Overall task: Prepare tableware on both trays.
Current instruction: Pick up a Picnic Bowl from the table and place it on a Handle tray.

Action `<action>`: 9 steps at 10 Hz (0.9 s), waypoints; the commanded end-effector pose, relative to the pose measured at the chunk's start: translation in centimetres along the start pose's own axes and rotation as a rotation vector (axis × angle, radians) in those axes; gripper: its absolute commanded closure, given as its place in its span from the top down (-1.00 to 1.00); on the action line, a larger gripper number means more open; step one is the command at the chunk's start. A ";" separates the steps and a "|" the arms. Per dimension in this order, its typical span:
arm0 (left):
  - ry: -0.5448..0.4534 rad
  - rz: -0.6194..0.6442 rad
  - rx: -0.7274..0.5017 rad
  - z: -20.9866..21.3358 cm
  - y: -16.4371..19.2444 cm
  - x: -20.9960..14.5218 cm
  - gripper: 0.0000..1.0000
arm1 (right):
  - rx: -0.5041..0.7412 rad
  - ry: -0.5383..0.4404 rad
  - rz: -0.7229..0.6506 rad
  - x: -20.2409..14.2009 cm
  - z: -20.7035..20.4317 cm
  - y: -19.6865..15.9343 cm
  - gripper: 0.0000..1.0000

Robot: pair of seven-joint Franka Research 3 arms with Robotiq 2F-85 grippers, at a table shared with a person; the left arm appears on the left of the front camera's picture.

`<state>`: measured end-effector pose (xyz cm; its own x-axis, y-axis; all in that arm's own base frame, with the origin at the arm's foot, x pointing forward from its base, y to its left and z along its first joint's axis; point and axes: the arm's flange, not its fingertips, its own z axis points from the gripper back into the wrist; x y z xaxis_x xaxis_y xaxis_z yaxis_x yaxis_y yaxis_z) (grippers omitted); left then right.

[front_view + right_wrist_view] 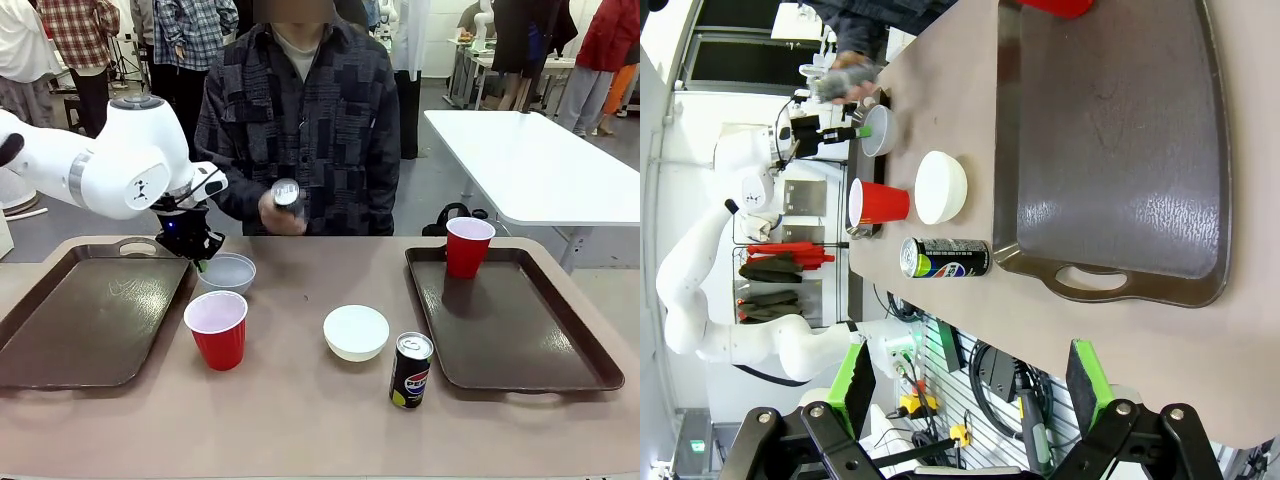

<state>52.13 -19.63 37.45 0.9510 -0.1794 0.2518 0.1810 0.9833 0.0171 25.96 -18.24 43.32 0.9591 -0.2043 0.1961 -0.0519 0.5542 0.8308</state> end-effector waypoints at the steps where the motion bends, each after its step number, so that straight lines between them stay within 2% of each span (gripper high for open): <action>1: 0.034 -0.014 0.022 3.1 1.5 -0.4 -1.00 | 0.015 -0.006 0.006 0.1 0.0 -0.2 1.00; 3: 0.016 -0.003 0.004 8.3 4.7 -1.3 -1.00 | 0.015 -0.006 0.006 0.1 0.0 -0.2 1.00; 5: -0.044 0.039 -0.035 12.3 8.4 -2.8 -1.00 | 0.015 -0.006 0.006 0.1 0.0 -0.2 1.00; 7: -0.053 0.082 -0.024 13.8 11.2 -3.7 -1.00 | 0.015 -0.006 0.006 0.1 0.0 -0.2 1.00; 9: 0.005 0.109 -0.016 13.3 14.4 -3.7 -1.00 | 0.015 -0.006 0.006 0.1 0.0 -0.2 1.00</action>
<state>47.37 -5.28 50.62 0.9578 -0.0574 0.2817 0.0652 0.9977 -0.0185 25.96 -18.24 43.30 0.9593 -0.2041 0.1954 -0.0513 0.5542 0.8308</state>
